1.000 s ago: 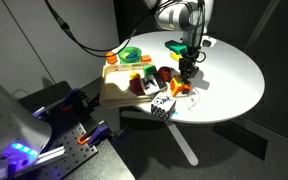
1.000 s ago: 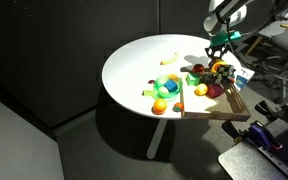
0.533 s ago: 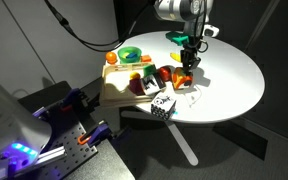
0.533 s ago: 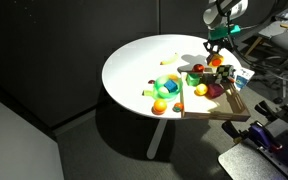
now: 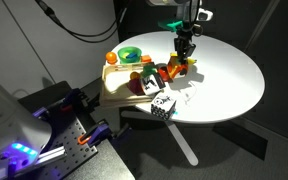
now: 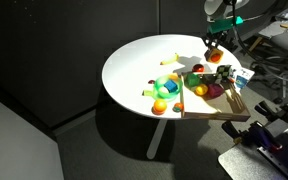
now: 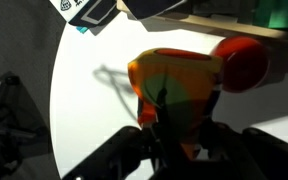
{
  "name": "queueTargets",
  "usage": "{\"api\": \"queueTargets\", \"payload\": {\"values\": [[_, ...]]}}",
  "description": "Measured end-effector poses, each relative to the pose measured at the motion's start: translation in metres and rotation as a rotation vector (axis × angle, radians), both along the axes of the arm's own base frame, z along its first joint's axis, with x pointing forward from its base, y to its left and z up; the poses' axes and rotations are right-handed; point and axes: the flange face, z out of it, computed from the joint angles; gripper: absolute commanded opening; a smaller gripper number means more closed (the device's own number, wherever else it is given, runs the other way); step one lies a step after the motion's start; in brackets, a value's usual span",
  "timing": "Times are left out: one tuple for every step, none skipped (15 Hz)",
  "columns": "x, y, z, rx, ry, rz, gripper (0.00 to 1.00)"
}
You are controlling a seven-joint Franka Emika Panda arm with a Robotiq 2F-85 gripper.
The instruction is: Put the soft orange block on the tray
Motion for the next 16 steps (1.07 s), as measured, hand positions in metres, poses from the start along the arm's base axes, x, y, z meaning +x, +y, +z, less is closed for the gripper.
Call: {"api": "queueTargets", "payload": {"values": [[-0.006,0.005,0.004,-0.003,0.005,0.017,0.09],[-0.012,0.009,0.007,-0.007,0.011,0.034,0.1],[-0.018,0.013,0.01,-0.012,0.017,0.051,0.1],[-0.024,0.017,0.013,-0.017,0.024,0.068,0.1],[-0.031,0.021,0.015,-0.02,0.033,0.09,0.1],[-0.038,0.024,0.017,-0.022,0.042,0.114,0.1],[-0.045,0.028,0.018,-0.022,0.051,0.136,0.1],[-0.051,0.033,0.019,-0.018,0.061,0.16,0.1],[-0.058,0.038,0.019,-0.012,0.071,0.185,0.1],[-0.064,0.043,0.019,-0.006,0.081,0.209,0.1],[-0.07,0.048,0.018,-0.001,0.091,0.234,0.1],[-0.076,0.054,0.018,0.001,0.1,0.258,0.1],[-0.081,0.058,0.018,-0.001,0.108,0.279,0.1],[-0.085,0.063,0.017,-0.006,0.113,0.299,0.1],[-0.089,0.068,0.017,-0.016,0.115,0.321,0.1],[-0.093,0.072,0.016,-0.025,0.117,0.343,0.1]]}}
